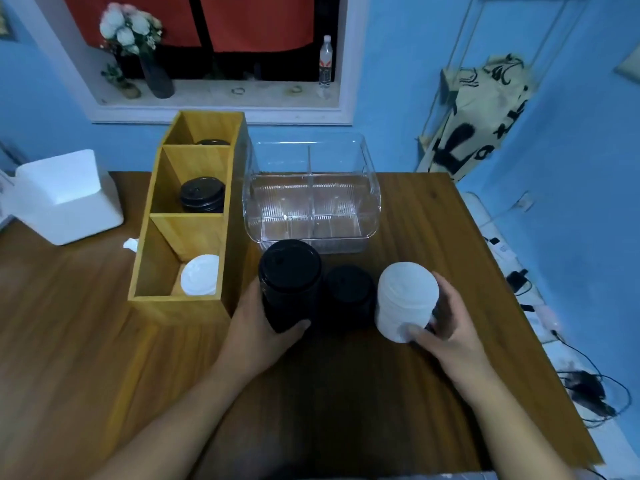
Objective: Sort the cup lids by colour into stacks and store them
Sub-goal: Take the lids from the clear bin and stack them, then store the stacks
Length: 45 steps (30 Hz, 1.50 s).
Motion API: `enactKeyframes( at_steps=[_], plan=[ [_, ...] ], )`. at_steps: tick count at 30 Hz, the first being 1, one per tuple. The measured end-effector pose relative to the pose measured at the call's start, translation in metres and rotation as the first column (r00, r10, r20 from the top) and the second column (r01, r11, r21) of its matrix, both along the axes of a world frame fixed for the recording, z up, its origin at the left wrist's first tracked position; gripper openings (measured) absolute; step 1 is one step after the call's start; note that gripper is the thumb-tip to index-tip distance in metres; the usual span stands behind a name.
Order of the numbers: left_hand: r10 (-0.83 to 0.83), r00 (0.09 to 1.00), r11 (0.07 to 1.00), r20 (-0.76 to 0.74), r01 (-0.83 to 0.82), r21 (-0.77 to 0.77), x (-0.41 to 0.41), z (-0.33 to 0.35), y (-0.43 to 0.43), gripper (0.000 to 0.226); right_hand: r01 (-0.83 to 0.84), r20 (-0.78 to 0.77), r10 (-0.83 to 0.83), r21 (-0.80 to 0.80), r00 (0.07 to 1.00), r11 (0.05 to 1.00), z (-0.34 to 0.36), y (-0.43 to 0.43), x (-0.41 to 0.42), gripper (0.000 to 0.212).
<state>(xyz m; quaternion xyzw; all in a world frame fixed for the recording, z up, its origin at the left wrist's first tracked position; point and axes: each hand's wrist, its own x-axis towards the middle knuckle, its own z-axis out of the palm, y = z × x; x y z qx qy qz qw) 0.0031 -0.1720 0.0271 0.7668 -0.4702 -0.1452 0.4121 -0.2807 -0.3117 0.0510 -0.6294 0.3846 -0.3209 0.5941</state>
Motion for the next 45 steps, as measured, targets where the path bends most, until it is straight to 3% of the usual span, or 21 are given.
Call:
enactKeyframes(
  at_steps=[3, 10, 11, 13, 15, 17, 20, 22, 25, 31, 36, 45],
  plan=[
    [0.024, 1.000, 0.999, 0.010, -0.024, 0.027, -0.002, -0.002, 0.002, 0.098, 0.020, -0.196, -0.055, -0.174, 0.979, 0.985, -0.015, 0.006, 0.004, 0.094],
    [0.052, 0.998, 0.997, 0.046, -0.055, 0.059, -0.006, 0.002, 0.009, 0.106, 0.007, -0.280, -0.073, -0.230, 0.957, 0.973, -0.011, 0.003, 0.013, 0.100],
    [0.059, 0.997, 0.996, 0.058, -0.063, 0.069, -0.008, 0.001, 0.011, 0.107, 0.061, -0.286, -0.136, -0.257, 0.948, 0.964, -0.010, 0.010, 0.011, 0.102],
    [0.074, 0.996, 0.994, 0.057, -0.078, 0.079, -0.012, 0.000, 0.015, 0.106, 0.257, -0.211, -0.374, -0.432, 0.903, 0.864, 0.003, 0.030, 0.011, 0.084],
    [0.094, 0.994, 0.992, 0.056, -0.098, 0.083, -0.017, -0.002, 0.018, 0.103, 0.303, -0.008, -0.431, -0.700, 0.902, 0.647, 0.027, 0.051, 0.026, 0.055],
    [0.109, 0.991, 0.990, 0.081, -0.115, 0.079, -0.020, -0.004, 0.017, 0.101, 0.132, 0.001, -0.241, -0.839, 0.970, 0.528, 0.051, 0.061, 0.059, 0.044],
    [0.104, 0.984, 0.991, 0.143, -0.115, 0.068, -0.021, -0.007, 0.013, 0.093, -0.298, -0.346, -0.039, -0.853, 0.937, 0.428, 0.065, 0.053, 0.115, 0.052],
    [0.093, 0.984, 0.992, 0.155, -0.105, 0.068, -0.022, -0.006, 0.012, 0.090, -0.488, -0.555, -0.033, -0.757, 0.831, 0.434, 0.061, 0.045, 0.138, 0.065],
    [0.089, 0.984, 0.994, 0.153, -0.097, 0.044, -0.022, -0.004, 0.012, 0.087, -0.555, -0.637, -0.001, -0.673, 0.771, 0.489, 0.051, 0.040, 0.146, 0.074],
    [0.104, 0.992, 0.995, 0.067, -0.104, -0.002, -0.023, 0.004, 0.024, 0.087, -0.489, -0.533, 0.091, -0.677, 0.841, 0.550, 0.055, 0.039, 0.143, 0.074],
    [0.159, 0.987, 0.983, -0.004, -0.159, -0.096, -0.026, 0.032, 0.031, 0.081, -0.451, -0.452, 0.138, -0.718, 0.882, 0.531, 0.089, 0.042, 0.148, 0.073],
    [0.194, 0.963, 0.974, 0.187, -0.166, -0.157, 0.028, 0.116, 0.032, 0.087, -0.352, -0.309, 0.170, -0.779, 0.936, 0.519, 0.167, 0.039, 0.191, 0.071]
  ],
)
